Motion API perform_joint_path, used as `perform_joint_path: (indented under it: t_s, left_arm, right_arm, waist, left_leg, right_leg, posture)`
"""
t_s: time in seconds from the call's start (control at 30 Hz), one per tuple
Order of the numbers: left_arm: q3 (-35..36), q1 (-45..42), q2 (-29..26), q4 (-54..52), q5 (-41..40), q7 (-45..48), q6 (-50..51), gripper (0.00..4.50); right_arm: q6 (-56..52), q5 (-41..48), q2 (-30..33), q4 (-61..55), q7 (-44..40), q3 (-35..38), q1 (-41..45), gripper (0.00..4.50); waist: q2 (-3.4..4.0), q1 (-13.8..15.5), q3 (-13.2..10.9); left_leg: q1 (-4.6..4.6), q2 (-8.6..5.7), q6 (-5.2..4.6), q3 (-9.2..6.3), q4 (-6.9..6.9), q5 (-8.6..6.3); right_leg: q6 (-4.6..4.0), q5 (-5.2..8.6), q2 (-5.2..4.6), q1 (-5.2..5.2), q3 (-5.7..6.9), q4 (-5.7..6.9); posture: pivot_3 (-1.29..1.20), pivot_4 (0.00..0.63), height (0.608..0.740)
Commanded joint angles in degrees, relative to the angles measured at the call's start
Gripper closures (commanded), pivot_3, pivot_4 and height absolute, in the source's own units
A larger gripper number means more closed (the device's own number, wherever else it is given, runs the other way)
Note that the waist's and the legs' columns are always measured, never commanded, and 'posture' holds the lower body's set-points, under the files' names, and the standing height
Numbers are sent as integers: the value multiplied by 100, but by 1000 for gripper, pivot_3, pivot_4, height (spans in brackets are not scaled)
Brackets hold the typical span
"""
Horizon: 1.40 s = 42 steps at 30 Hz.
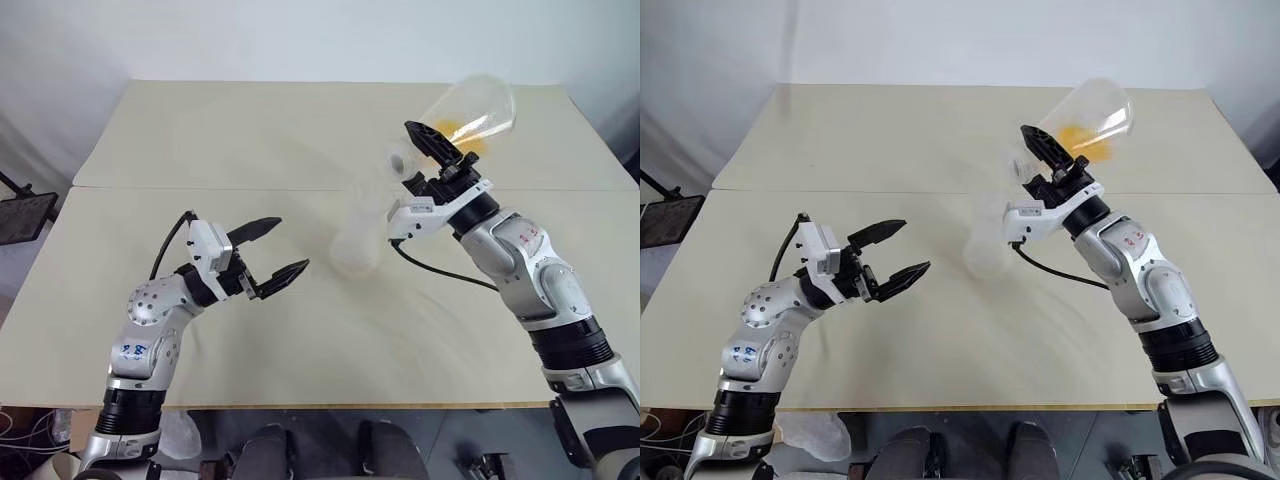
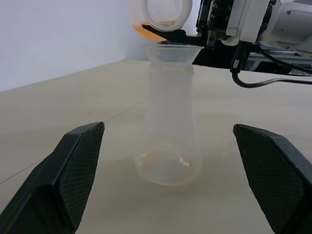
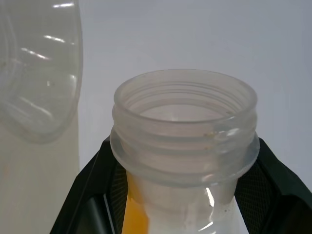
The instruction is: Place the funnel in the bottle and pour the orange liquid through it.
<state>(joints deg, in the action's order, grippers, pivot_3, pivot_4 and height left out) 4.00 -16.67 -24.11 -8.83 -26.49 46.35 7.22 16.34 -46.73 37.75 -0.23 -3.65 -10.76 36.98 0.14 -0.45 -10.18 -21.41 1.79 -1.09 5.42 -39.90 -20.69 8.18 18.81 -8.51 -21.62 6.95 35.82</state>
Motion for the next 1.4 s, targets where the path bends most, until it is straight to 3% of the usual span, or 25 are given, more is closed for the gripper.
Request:
perform_joint_path:
  t_s: [0.03,1.4]
  left_arm:
    - [84,-35,68,-267,-92,-37,-164,0]
    - [35,53,175,-368,-85,-83,-221,0]
  right_arm:
    - [67,-47,113,-163,202,191,56,2034]
    - [483,-597,337,-59,614,130,-32,2034]
  waist:
    - [0,1,0]
    - [-1,-4,0]
  left_leg:
    - [0,0,0,0,0,0]
    - [0,1,0,0,0,0]
  right_leg:
    - [0,0,0,0,-1,0]
    - [0,0,0,1,-1,-3]
  posture:
    - [0,150,740]
    - [0,150,740]
